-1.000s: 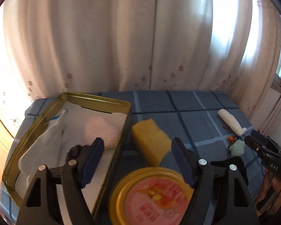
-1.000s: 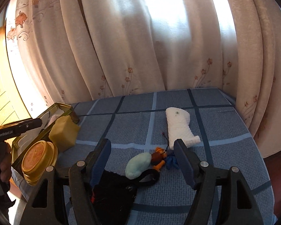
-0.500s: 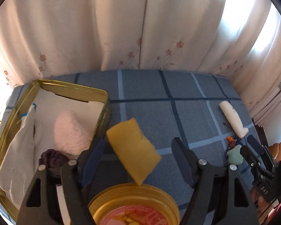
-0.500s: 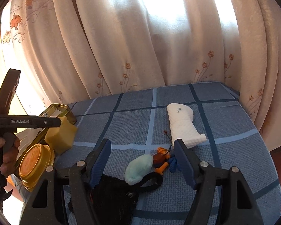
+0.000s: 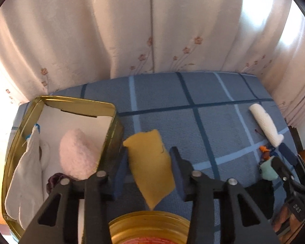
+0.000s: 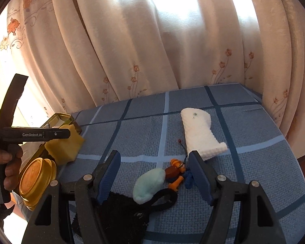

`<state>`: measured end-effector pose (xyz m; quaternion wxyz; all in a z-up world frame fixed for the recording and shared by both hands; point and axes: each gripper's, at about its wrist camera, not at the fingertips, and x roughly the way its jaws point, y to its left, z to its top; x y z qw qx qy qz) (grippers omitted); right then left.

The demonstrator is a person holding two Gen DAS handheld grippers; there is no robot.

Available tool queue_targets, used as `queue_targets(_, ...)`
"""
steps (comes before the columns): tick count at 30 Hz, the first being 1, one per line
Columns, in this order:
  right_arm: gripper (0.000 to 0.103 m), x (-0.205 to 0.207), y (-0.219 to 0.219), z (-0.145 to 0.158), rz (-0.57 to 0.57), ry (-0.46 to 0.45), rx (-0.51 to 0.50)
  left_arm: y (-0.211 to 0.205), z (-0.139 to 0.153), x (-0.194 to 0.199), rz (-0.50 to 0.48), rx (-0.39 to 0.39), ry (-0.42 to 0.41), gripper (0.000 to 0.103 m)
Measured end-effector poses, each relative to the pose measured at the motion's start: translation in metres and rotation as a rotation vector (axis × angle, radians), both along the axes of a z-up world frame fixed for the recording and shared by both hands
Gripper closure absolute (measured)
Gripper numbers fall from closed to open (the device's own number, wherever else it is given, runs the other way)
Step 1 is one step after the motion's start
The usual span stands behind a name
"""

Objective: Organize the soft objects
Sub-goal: 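Grasp the pale green soft item with the right tool while the left tool holds the sponge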

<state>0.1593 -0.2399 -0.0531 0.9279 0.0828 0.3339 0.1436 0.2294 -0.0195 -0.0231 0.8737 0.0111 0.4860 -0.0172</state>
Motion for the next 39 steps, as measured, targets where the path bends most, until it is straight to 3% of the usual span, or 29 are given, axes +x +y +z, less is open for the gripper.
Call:
queue_targets(5,0.032,0.0,0.0,0.0,0.011,0.007,0.011,-0.003,0.008,-0.01,-0.029,-0.028,-0.047,0.066)
queue_targets(9,0.035,0.001,0.004,-0.003,0.018,0.028,-0.001,-0.004,0.024,-0.029,-0.033,-0.07,-0.142,0.066)
queue_targets(11,0.043,0.003,0.005,-0.006,0.021,0.046,0.0,-0.006,0.031,-0.04,-0.034,-0.081,-0.185,0.066)
queue_targets(16,0.049,0.003,0.008,-0.007,0.029,0.055,-0.007,-0.015,0.045,-0.067,-0.044,-0.091,-0.287,0.066)
queue_targets(18,0.053,0.003,0.01,-0.008,0.034,0.061,-0.014,-0.02,0.047,-0.076,-0.052,-0.082,-0.32,0.066)
queue_targets(23,0.08,0.004,0.018,-0.01,0.064,0.083,-0.043,-0.029,0.052,-0.096,-0.053,-0.081,-0.398,0.066)
queue_targets(31,0.084,-0.009,0.023,-0.004,0.086,0.01,-0.059,-0.032,0.043,-0.112,-0.049,-0.134,-0.428,0.066)
queue_targets(39,0.084,-0.007,0.018,0.006,0.057,-0.051,0.0,-0.037,0.039,-0.12,-0.06,-0.122,-0.454,0.066)
